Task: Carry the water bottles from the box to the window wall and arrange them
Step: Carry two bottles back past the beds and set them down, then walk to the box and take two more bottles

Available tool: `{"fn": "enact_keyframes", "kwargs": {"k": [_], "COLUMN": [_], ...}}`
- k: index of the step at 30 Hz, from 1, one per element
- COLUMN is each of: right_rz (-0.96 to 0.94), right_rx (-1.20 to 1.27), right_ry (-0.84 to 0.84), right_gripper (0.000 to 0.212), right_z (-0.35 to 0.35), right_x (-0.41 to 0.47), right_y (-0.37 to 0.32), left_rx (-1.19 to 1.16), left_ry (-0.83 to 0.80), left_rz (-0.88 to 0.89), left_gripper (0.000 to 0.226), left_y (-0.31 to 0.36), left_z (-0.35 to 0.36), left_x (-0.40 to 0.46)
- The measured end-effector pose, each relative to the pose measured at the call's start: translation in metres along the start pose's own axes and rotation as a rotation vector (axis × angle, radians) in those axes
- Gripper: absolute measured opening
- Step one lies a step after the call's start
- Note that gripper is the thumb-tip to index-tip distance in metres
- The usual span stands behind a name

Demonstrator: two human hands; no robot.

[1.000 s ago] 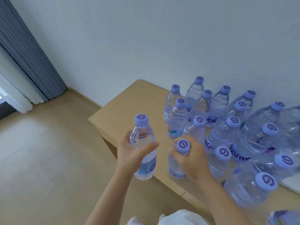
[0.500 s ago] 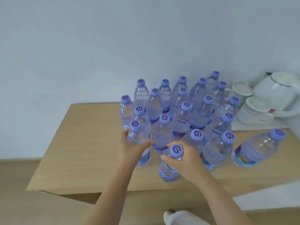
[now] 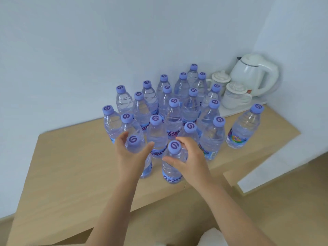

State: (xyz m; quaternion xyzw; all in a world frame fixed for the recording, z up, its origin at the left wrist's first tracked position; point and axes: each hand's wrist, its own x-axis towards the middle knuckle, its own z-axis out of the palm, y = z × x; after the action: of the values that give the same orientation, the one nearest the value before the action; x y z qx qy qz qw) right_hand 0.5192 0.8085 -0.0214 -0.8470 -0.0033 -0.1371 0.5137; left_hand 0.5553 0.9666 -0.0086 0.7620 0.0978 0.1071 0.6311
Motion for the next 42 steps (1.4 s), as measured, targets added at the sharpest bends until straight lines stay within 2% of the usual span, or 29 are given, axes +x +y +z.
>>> {"fn": "enact_keyframes", "kwargs": {"k": [4,7,10,14,18,23,34,42], "right_rz": [0.003,0.013,0.030,0.144,0.297,0.463,0.717,0.828], "right_rx": [-0.003,-0.020,-0.092,-0.198,-0.288,-0.406,-0.550,-0.558], "right_ry": [0.003,0.016,0.068,0.117,0.187,0.300,0.481,0.540], "right_gripper": [0.060,0.045,0.034,0.034,0.035,0.034,0.036,0.037], "right_z": [-0.017,-0.043,-0.083,-0.159,-0.247,-0.346,-0.505,-0.589], "right_x": [-0.010,-0.018,-0.027,-0.045,-0.081,-0.135,-0.223,-0.224], "right_y": [0.002,0.010,0.025,0.054,0.089,0.128,0.186,0.235], "left_rx": [0.023,0.045,0.049,0.120,0.210,0.392,0.387,0.416], "left_ry": [0.001,-0.067,-0.190,-0.412,-0.649,-0.913,-1.231,-1.395], "left_rz": [0.175,0.274,0.344,0.378,0.364,0.494,0.652,0.763], "left_gripper": [0.048,0.035,0.027,0.018,0.018,0.026,0.023,0.031], "left_y": [0.038,0.062,0.080,0.091,0.096,0.099,0.119,0.135], "left_z": [0.006,0.025,0.059,0.124,0.206,0.309,0.481,0.600], "left_x": [-0.013,-0.028,-0.047,-0.084,-0.130,-0.196,-0.327,-0.365]}}
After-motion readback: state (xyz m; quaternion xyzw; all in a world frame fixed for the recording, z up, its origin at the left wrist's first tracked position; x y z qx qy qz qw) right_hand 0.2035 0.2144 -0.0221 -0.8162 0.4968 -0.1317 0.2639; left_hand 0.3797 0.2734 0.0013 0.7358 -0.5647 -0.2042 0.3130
